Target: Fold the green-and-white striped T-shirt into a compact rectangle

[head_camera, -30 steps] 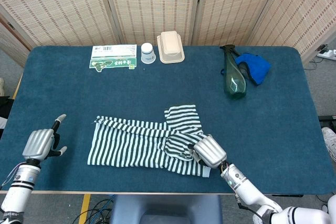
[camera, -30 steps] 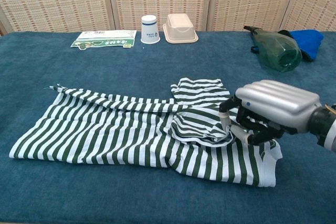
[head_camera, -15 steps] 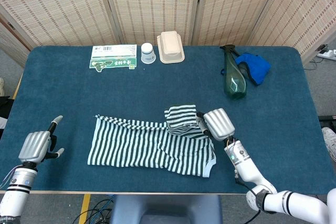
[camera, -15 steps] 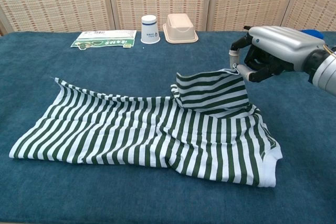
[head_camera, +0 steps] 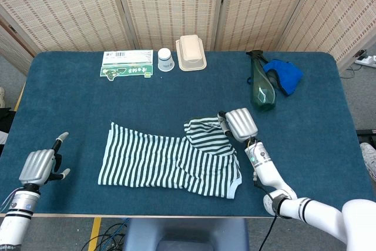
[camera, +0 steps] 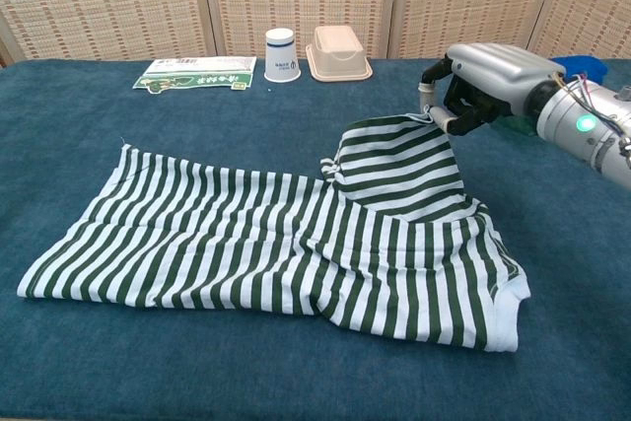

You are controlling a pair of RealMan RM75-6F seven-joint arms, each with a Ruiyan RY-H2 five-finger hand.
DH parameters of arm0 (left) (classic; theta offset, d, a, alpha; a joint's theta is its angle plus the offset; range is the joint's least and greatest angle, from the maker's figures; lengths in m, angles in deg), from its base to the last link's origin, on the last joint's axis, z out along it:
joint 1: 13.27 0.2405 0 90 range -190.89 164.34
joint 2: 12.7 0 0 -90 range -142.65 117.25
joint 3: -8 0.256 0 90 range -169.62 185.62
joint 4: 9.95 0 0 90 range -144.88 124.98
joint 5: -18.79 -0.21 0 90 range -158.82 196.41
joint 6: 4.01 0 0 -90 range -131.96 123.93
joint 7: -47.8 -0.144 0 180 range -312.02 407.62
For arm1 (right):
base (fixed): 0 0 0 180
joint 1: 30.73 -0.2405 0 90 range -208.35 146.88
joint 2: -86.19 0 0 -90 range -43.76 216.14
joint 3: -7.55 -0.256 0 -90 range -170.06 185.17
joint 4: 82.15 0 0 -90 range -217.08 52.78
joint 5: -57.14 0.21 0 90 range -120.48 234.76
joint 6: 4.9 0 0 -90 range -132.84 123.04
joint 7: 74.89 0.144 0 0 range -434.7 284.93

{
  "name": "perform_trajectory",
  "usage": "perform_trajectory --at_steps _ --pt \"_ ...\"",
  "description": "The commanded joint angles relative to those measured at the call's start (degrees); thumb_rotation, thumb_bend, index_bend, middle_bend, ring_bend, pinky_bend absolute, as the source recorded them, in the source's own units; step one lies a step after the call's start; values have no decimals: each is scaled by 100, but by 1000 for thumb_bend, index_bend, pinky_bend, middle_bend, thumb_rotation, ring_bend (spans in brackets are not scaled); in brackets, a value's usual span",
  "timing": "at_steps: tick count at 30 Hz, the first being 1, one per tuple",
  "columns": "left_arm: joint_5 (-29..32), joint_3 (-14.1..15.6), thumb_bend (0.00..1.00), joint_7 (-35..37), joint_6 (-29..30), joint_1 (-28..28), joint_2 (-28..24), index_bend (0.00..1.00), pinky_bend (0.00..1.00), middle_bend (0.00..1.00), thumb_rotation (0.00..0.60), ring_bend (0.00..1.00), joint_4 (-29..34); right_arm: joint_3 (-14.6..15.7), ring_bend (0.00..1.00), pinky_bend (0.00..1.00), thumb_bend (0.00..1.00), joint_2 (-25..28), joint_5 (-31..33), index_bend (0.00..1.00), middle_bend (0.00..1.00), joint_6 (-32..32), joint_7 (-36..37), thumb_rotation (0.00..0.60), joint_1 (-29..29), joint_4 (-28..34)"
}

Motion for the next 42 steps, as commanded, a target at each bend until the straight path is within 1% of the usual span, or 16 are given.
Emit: perform_trajectory --at_steps 1,9,15,17,20,22,24,27,33,38,42 --pt "5 0 248 16 -7 11 5 0 928 839 600 825 -12 -38 970 1000 561 -135 46 566 931 87 78 600 -136 -226" --pt "-5 0 248 47 -26 34 24 0 928 839 600 825 -57 -93 970 1000 561 -339 132 566 931 173 219 600 -317 -691" --pt "-25 7 248 54 -29 51 30 0 928 839 600 825 -59 -160 970 1000 550 -530 447 560 925 449 0 600 -487 -1081" --pt "-25 5 248 60 -29 59 26 0 928 839 600 825 -57 -197 970 1000 537 -569 566 526 914 543 -103 600 -551 -1149" --pt "-26 4 248 63 -28 70 19 0 928 839 600 825 -55 -222 971 1000 502 -566 724 409 908 696 -311 600 -644 -1153" --pt "-27 6 248 63 -24 79 17 0 927 839 600 825 -54 -232 970 1000 467 -536 856 344 907 810 -494 600 -702 -1118" --pt "-31 10 248 67 -21 90 18 0 928 839 600 825 -51 -246 970 1000 402 -492 995 260 896 875 -678 600 -739 -1040" --pt "-34 14 248 70 -24 99 19 0 928 839 600 825 -50 -249 970 1000 349 -409 1163 202 891 919 -878 600 -760 -897" --pt "-48 10 248 79 -33 104 24 0 928 839 600 825 -44 -263 970 1000 347 -277 1492 189 891 1003 -1139 600 -811 -667" --pt "-52 7 248 79 -32 112 14 0 927 839 600 825 -34 -213 970 1000 358 -291 1873 191 891 1167 -1541 600 -947 -673" --pt "-51 23 248 83 -44 129 8 0 928 839 600 825 -34 -178 970 1000 359 -357 2293 212 891 1308 -1895 600 -1092 -732"
